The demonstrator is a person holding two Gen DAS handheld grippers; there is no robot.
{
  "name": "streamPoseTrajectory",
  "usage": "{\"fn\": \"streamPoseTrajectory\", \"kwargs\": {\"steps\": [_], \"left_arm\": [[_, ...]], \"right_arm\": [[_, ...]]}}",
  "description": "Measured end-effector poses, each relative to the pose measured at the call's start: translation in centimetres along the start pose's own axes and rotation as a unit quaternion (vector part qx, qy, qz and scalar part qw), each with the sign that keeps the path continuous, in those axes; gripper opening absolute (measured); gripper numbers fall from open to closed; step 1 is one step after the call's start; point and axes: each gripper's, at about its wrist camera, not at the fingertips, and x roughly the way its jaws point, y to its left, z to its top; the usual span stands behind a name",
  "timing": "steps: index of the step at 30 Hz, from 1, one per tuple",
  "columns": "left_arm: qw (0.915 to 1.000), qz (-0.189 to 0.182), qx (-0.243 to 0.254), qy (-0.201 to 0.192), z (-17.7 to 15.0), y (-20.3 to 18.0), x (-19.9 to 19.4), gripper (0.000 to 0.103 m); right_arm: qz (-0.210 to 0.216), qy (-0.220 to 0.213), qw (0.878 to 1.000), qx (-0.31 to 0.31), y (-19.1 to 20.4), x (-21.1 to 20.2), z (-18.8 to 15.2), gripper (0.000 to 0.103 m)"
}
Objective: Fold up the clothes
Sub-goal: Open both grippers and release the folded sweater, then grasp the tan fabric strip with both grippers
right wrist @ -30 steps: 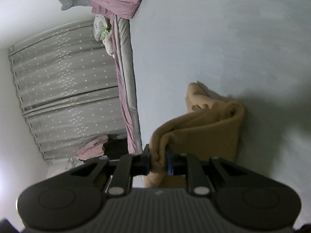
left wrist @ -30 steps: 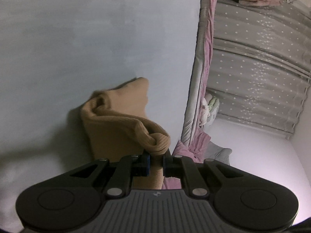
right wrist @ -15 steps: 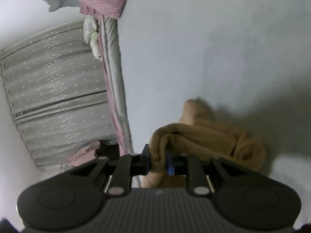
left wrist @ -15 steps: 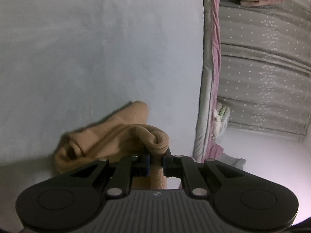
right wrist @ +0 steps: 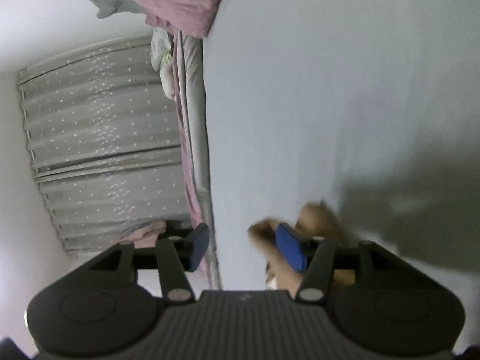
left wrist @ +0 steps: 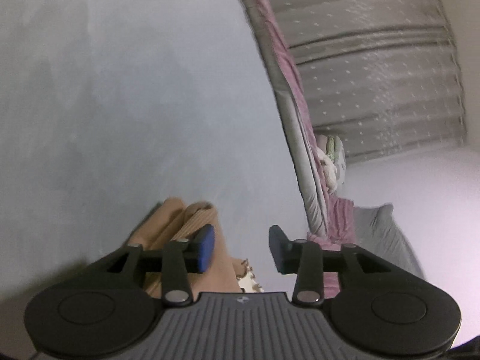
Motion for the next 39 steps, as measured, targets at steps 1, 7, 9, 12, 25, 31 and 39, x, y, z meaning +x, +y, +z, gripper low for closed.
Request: {"fn": "streamPoseTrajectory", "kwargs": {"steps": [1, 7, 9, 12, 25, 31, 39], "left_arm": [[0.9998, 0.005, 0.019, 0.001, 0.1, -0.2, 0.0, 0.043], [0.9918, 0.043, 0.12, 0.012, -0.3, -1.3, 0.1, 0.044], [0.9878, 0.053, 0.146, 0.009, -0.5, -1.6, -0.2, 0.044], [0.9825, 0.063, 0.175, 0.0, -0.5, -2.1, -0.9, 0.044], [0.9627, 0.123, 0.241, -0.01, -0.2, -2.3, -0.8, 0.045], [0.9637, 0.114, 0.241, -0.006, -0.6, -1.5, -0.3, 0.03], [0.9557, 0.094, 0.275, -0.045, -1.8, -2.9, -1.1, 0.012]], "right_arm": [[-0.004, -0.006, 1.0, -0.013, 0.2, 0.0, 0.2, 0.053], [-0.059, 0.0, 0.975, -0.213, 3.8, 1.4, -0.9, 0.059], [-0.076, 0.008, 0.955, -0.286, 5.0, 2.1, -2.0, 0.06], [-0.103, 0.013, 0.919, -0.379, 6.3, 3.1, -3.9, 0.062], [-0.149, -0.014, 0.847, -0.511, 6.8, 4.2, -9.9, 0.058], [-0.162, -0.029, 0.8, -0.577, 6.5, 3.7, -12.6, 0.036], [-0.142, -0.075, 0.791, -0.591, 6.9, 1.5, -14.7, 0.019]]}}
